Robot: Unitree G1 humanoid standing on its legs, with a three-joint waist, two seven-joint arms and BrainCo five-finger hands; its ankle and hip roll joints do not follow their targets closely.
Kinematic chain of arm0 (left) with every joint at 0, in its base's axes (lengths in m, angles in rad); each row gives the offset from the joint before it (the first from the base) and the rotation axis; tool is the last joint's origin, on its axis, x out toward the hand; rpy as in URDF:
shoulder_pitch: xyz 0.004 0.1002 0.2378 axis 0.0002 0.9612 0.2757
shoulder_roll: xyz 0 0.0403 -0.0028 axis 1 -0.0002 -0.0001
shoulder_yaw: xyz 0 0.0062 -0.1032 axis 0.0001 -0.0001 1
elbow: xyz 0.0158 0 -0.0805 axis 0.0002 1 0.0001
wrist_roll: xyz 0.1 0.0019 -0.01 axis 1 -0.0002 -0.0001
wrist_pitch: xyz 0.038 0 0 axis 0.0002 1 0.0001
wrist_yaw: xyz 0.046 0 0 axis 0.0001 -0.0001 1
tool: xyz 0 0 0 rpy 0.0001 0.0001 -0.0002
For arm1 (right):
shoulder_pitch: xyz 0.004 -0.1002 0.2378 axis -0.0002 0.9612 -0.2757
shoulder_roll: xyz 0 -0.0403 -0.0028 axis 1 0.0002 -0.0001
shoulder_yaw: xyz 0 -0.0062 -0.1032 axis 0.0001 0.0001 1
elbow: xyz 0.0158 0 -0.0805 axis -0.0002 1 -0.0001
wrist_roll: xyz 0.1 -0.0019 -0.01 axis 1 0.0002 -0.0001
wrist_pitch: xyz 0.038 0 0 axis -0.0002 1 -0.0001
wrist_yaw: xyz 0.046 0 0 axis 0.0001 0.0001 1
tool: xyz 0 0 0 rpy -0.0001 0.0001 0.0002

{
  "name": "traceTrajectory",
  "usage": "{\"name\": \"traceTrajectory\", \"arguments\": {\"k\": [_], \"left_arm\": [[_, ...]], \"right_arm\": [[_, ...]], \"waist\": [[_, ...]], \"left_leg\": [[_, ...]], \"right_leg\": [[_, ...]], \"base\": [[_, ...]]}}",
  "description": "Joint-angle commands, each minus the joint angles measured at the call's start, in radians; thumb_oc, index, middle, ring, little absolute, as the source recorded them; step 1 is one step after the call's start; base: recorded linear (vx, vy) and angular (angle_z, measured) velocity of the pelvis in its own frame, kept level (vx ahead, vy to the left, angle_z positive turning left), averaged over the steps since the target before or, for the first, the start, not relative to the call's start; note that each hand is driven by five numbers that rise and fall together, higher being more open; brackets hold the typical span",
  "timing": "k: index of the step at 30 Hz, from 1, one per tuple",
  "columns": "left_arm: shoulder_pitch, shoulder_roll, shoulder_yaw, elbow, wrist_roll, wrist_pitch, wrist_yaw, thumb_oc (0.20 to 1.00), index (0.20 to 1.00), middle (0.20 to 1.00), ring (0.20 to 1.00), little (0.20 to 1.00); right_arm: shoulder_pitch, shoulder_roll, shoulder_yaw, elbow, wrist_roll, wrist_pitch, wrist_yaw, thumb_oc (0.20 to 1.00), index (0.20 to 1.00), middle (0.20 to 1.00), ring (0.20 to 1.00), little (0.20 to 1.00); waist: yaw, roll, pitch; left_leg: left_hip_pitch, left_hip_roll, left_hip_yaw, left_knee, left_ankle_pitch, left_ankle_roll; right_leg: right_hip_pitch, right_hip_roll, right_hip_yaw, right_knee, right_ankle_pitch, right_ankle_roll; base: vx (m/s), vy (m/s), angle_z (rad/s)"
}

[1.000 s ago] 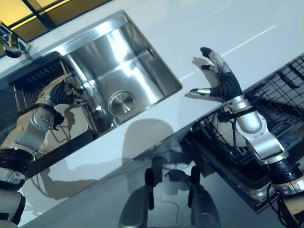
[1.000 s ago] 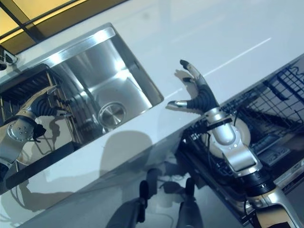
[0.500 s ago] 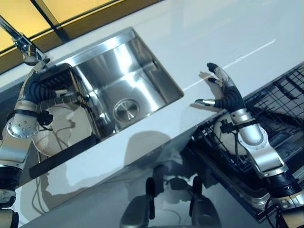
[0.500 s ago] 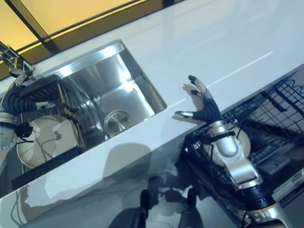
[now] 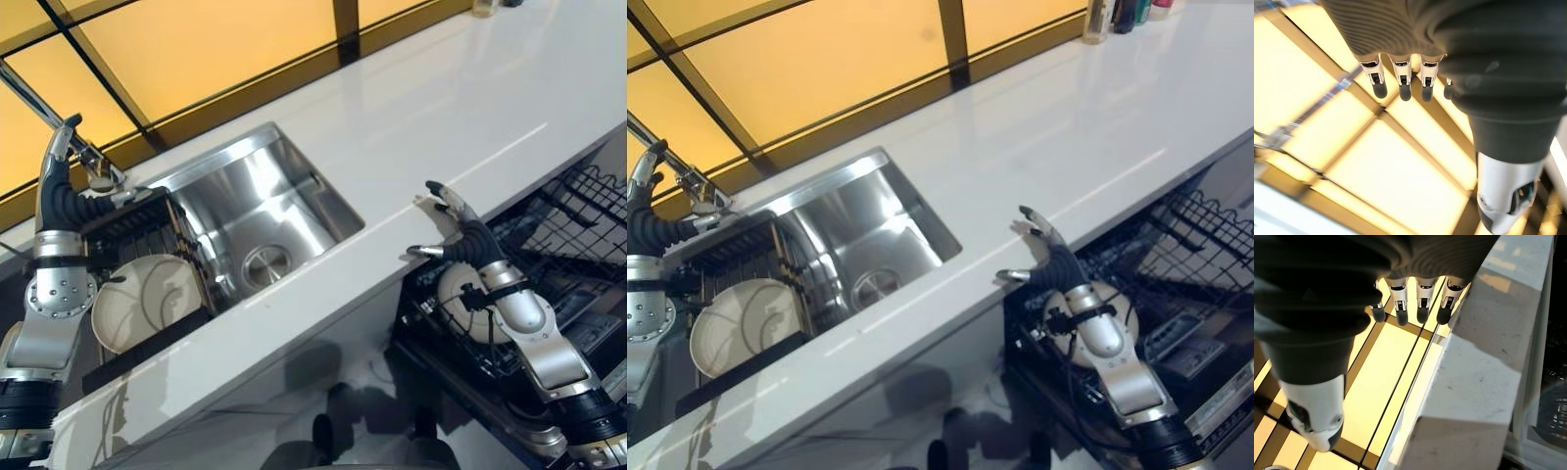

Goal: Pick up plates and place into dishwasher.

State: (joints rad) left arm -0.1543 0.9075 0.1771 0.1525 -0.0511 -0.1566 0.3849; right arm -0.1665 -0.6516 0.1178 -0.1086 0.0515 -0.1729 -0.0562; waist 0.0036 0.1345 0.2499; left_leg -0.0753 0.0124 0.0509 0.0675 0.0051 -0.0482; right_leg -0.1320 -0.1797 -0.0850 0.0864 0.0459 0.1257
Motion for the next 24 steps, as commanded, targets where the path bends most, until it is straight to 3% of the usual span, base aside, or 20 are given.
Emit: {"name": "traceTrajectory", "arguments": {"k": [1,5,8,14,24], "left_arm": [[-0.080,0.117,0.046,0.053,0.053,0.054,0.075,1.000,1.000,1.000,1.000,1.000],[-0.179,0.221,-0.027,0.221,0.168,0.164,0.137,1.000,1.000,1.000,1.000,1.000],[-0.228,0.300,-0.086,0.275,0.214,0.229,0.112,1.000,1.000,1.000,1.000,1.000],[-0.349,0.369,-0.227,0.340,0.264,0.269,0.030,1.000,1.000,1.000,1.000,1.000],[-0.588,0.404,-0.502,0.440,0.344,0.305,-0.136,1.000,1.000,1.000,1.000,1.000]], "right_arm": [[0.070,-0.041,0.018,0.108,0.043,0.064,-0.042,1.000,1.000,1.000,1.000,1.000],[0.007,-0.053,0.066,0.135,0.079,0.037,-0.101,1.000,1.000,1.000,1.000,1.000],[-0.024,-0.061,0.087,0.142,0.103,0.028,-0.123,1.000,1.000,1.000,1.000,1.000],[-0.098,-0.064,0.133,0.165,0.120,0.037,-0.151,1.000,1.000,1.000,1.000,1.000],[-0.198,-0.119,0.156,0.187,0.151,0.060,-0.141,1.000,1.000,1.000,1.000,1.000]], "waist": [[-0.001,-0.051,0.093],[0.017,-0.090,0.147],[0.026,-0.113,0.172],[0.030,-0.129,0.215],[0.002,-0.148,0.270]], "left_leg": [[-0.105,-0.075,0.003,0.174,-0.128,0.056],[-0.162,-0.069,0.006,0.209,-0.125,0.060],[-0.194,-0.067,0.009,0.226,-0.122,0.064],[-0.247,-0.071,0.013,0.254,-0.121,0.075],[-0.331,-0.083,0.029,0.280,-0.113,0.086]], "right_leg": [[-0.046,0.028,-0.017,0.057,-0.079,-0.002],[-0.083,0.038,-0.029,0.067,-0.062,-0.001],[-0.110,0.043,-0.035,0.083,-0.056,-0.001],[-0.163,0.049,-0.041,0.109,-0.041,0.001],[-0.257,0.058,-0.036,0.127,-0.008,-0.001]], "base": [[-0.15,-0.054,0.00],[-0.14,-0.067,0.02],[-0.07,-0.041,0.03],[-0.04,0.007,0.06],[-0.01,0.061,-0.02]]}}
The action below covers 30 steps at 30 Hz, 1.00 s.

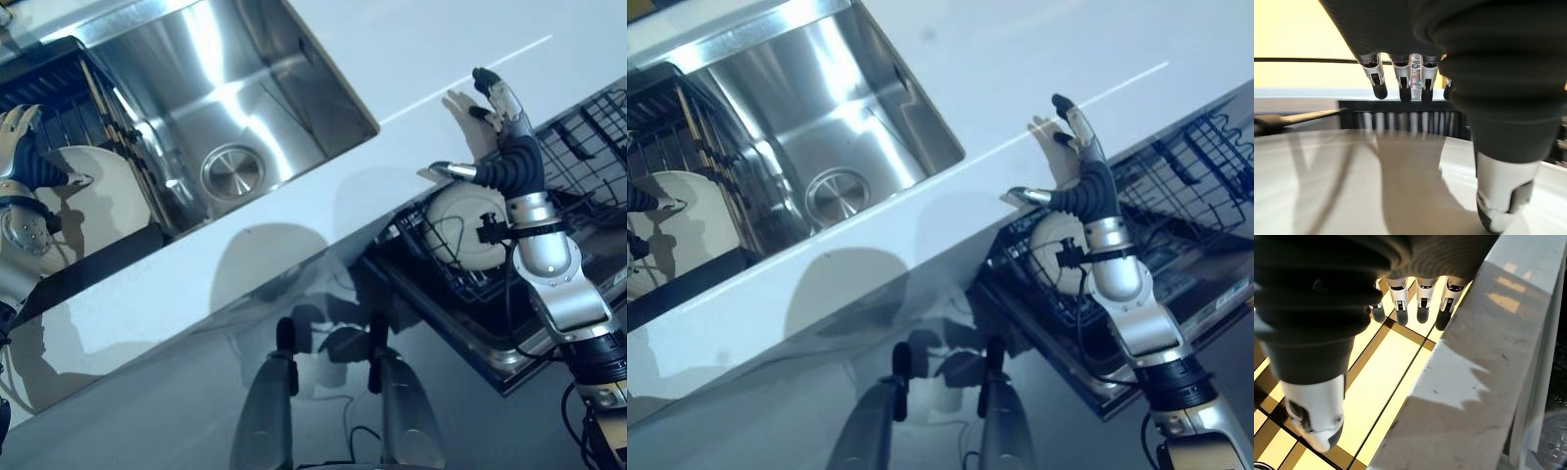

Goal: Pick up plates and place into dishwasher.

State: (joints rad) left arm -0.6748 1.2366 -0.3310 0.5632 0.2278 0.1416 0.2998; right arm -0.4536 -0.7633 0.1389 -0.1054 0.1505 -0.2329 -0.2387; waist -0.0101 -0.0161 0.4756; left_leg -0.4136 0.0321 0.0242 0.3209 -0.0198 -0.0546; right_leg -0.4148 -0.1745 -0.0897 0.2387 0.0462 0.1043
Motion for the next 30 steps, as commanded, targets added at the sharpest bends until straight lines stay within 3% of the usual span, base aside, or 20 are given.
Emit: {"name": "traceTrajectory", "arguments": {"k": [1,6,12,18,26,30], "left_arm": [[-0.082,0.082,-0.014,0.033,0.063,0.002,-0.068,1.000,1.000,1.000,1.000,1.000],[-0.178,0.092,-0.121,0.077,0.078,-0.061,-0.213,1.000,1.000,1.000,1.000,1.000],[-0.230,0.088,-0.205,0.144,0.160,-0.031,-0.475,1.000,1.000,1.000,1.000,1.000],[-0.270,0.088,-0.293,0.254,0.062,-0.037,-0.756,1.000,1.000,1.000,1.000,1.000],[-0.177,0.030,-0.213,0.349,-0.176,-0.047,-0.955,1.000,1.000,1.000,1.000,1.000],[-0.105,-0.001,-0.135,0.349,-0.249,-0.068,-0.985,1.000,1.000,1.000,1.000,1.000]], "right_arm": [[0.091,-0.013,0.135,0.182,0.058,0.116,0.040,1.000,1.000,1.000,1.000,1.000],[0.080,-0.033,0.140,0.185,0.065,0.107,0.041,1.000,1.000,1.000,1.000,1.000],[0.056,-0.059,0.143,0.184,0.059,0.132,0.054,1.000,1.000,1.000,1.000,1.000],[0.045,-0.090,0.150,0.175,0.076,0.130,0.050,1.000,1.000,1.000,1.000,1.000],[0.049,-0.113,0.147,0.145,0.070,0.156,0.060,1.000,1.000,1.000,1.000,1.000],[0.068,-0.112,0.129,0.136,0.066,0.161,0.069,1.000,1.000,1.000,1.000,1.000]], "waist": [[0.015,0.000,0.044],[0.007,0.000,0.044],[-0.003,0.019,0.044],[-0.012,0.028,0.044],[-0.018,0.066,0.044],[-0.015,0.080,0.044]], "left_leg": [[0.003,-0.104,0.056,0.027,-0.088,0.093],[-0.018,-0.105,0.064,0.026,-0.084,0.096],[-0.037,-0.113,0.062,0.029,-0.082,0.099],[-0.040,-0.113,0.059,0.024,-0.078,0.098],[0.009,-0.118,0.052,0.012,-0.079,0.097],[0.045,-0.119,0.049,0.004,-0.083,0.095]], "right_leg": [[0.021,0.053,-0.032,-0.026,-0.005,0.020],[-0.008,0.050,-0.037,-0.017,-0.001,0.017],[-0.035,0.042,-0.031,-0.010,0.002,0.016],[-0.041,0.044,-0.027,-0.011,0.001,0.014],[-0.001,0.036,-0.023,-0.013,-0.018,0.014],[0.034,0.033,-0.024,-0.018,-0.027,0.014]], "base": [[0.02,0.014,-0.07],[0.02,0.042,-0.04],[0.02,0.055,-0.05],[0.01,0.008,-0.07],[0.01,0.005,0.02],[0.01,-0.017,0.01]]}}
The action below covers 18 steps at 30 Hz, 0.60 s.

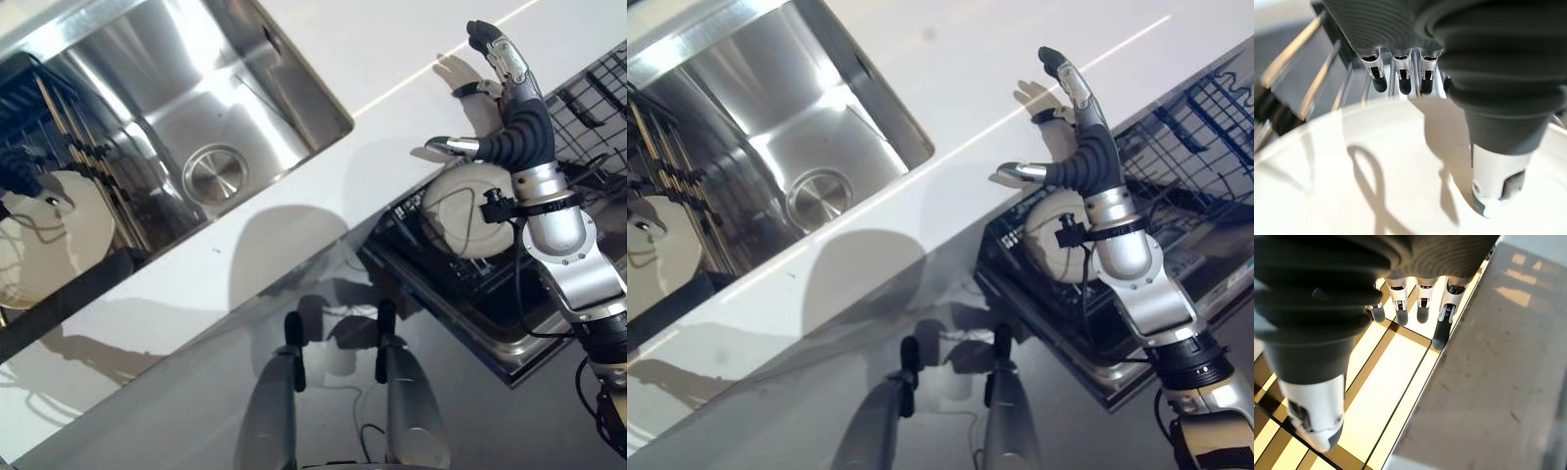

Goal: Pick up plates and place into dishwasher.

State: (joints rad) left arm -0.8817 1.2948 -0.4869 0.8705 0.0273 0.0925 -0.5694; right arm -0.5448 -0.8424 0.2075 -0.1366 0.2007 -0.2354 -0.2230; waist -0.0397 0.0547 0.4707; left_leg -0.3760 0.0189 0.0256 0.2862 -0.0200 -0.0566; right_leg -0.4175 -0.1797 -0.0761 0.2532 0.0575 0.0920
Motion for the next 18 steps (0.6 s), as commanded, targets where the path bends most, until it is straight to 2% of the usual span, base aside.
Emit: {"name": "traceTrajectory", "arguments": {"k": [1,8,12,13,14,15,18], "left_arm": [[0.116,-0.065,0.031,0.040,-0.047,-0.021,-0.116,1.000,1.000,1.000,1.000,1.000],[0.235,-0.100,0.121,0.014,-0.119,-0.016,-0.154,1.000,1.000,1.000,1.000,1.000],[0.292,-0.118,0.164,-0.008,-0.159,-0.036,-0.162,1.000,1.000,1.000,1.000,1.000],[0.303,-0.119,0.171,-0.016,-0.162,-0.038,-0.159,0.529,0.529,0.529,0.529,0.529],[0.311,-0.121,0.177,-0.024,-0.159,-0.041,-0.156,0.404,0.404,0.404,0.404,0.404],[0.317,-0.123,0.176,-0.033,-0.167,-0.045,-0.165,0.200,0.200,0.200,0.200,0.200],[0.343,-0.118,0.183,-0.057,-0.178,-0.062,-0.187,0.200,0.200,0.200,0.200,0.200]], "right_arm": [[0.159,-0.031,0.060,0.166,0.014,0.169,0.055,1.000,1.000,1.000,1.000,1.000],[0.178,-0.030,0.052,0.157,0.015,0.189,0.058,1.000,1.000,1.000,1.000,1.000],[0.194,-0.027,0.050,0.160,0.016,0.189,0.061,1.000,1.000,1.000,1.000,1.000],[0.197,-0.026,0.049,0.159,0.015,0.190,0.061,1.000,1.000,1.000,1.000,1.000],[0.197,-0.027,0.049,0.160,0.015,0.192,0.063,1.000,1.000,1.000,1.000,1.000],[0.197,-0.028,0.050,0.160,0.017,0.194,0.064,1.000,1.000,1.000,1.000,1.000],[0.206,-0.033,0.050,0.164,0.022,0.192,0.063,1.000,1.000,1.000,1.000,1.000]], "waist": [[0.014,0.013,0.049],[0.016,0.030,0.031],[0.018,0.040,0.009],[0.018,0.042,0.004],[0.018,0.044,-0.001],[0.017,0.047,-0.007],[0.016,0.055,-0.022]], "left_leg": [[0.017,-0.106,0.047,0.038,-0.084,0.096],[0.072,-0.106,0.038,0.018,-0.087,0.090],[0.098,-0.106,0.036,0.001,-0.088,0.086],[0.103,-0.106,0.036,-0.002,-0.089,0.086],[0.108,-0.105,0.036,-0.005,-0.089,0.085],[0.112,-0.105,0.036,-0.009,-0.090,0.084],[0.128,-0.104,0.035,-0.020,-0.091,0.080]], "right_leg": [[0.047,0.037,-0.039,-0.034,-0.041,0.025],[0.099,0.035,-0.037,-0.049,-0.055,0.024],[0.123,0.034,-0.037,-0.060,-0.062,0.024],[0.127,0.034,-0.036,-0.061,-0.064,0.024],[0.130,0.033,-0.036,-0.063,-0.065,0.024],[0.134,0.032,-0.035,-0.065,-0.067,0.024],[0.147,0.031,-0.034,-0.075,-0.069,0.024]], "base": [[0.02,-0.032,0.02],[0.03,-0.027,-0.01],[0.04,-0.029,0.01],[0.03,-0.015,0.01],[0.00,0.000,0.00],[0.00,0.000,0.00],[0.02,-0.013,0.00]]}}
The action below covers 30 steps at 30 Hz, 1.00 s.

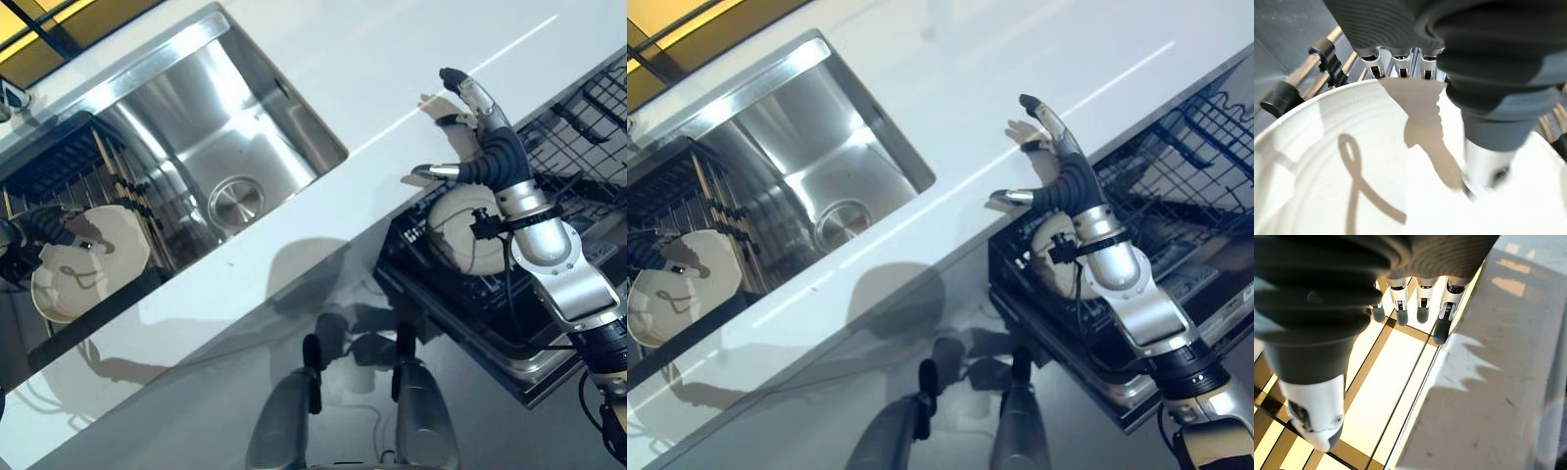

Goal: Pick up plates and place into dishwasher.

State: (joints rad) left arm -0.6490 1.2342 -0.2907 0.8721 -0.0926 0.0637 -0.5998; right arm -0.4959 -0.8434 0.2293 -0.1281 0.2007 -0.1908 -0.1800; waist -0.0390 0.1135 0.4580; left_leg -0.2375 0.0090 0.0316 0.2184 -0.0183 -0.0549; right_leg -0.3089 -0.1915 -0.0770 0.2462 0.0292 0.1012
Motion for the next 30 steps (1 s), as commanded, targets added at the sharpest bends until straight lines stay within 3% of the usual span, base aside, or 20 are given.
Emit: {"name": "traceTrajectory", "arguments": {"k": [1,23,30], "left_arm": [[0.118,-0.057,-0.013,-0.064,-0.059,-0.039,-0.157,0.200,0.200,0.200,0.200,0.200],[0.254,-0.031,0.109,-0.147,-0.071,-0.050,-0.132,0.200,0.200,0.200,0.200,0.200],[0.282,0.008,0.178,-0.204,-0.051,-0.088,0.082,0.200,0.200,0.200,0.200,0.200]], "right_arm": [[0.159,-0.033,0.029,0.155,0.022,0.149,0.019,1.000,1.000,1.000,1.000,1.000],[0.272,-0.007,0.012,0.179,0.016,0.119,0.014,1.000,1.000,1.000,1.000,1.000],[0.319,0.024,0.009,0.188,0.005,0.099,0.007,1.000,1.000,1.000,1.000,1.000]], "waist": [[0.016,-0.002,-0.013],[0.032,0.034,-0.141],[0.047,0.031,-0.196]], "left_leg": [[-0.007,-0.095,0.028,0.046,-0.094,0.078],[0.122,-0.091,0.000,-0.048,-0.094,0.060],[0.157,-0.083,-0.018,-0.078,-0.091,0.051]], "right_leg": [[0.042,0.043,-0.032,-0.070,-0.042,0.014],[0.174,0.048,-0.045,-0.154,-0.062,0.016],[0.212,0.058,-0.055,-0.180,-0.069,0.016]], "base": [[0.00,0.000,0.00],[0.01,-0.019,0.01],[0.01,-0.061,0.04]]}}
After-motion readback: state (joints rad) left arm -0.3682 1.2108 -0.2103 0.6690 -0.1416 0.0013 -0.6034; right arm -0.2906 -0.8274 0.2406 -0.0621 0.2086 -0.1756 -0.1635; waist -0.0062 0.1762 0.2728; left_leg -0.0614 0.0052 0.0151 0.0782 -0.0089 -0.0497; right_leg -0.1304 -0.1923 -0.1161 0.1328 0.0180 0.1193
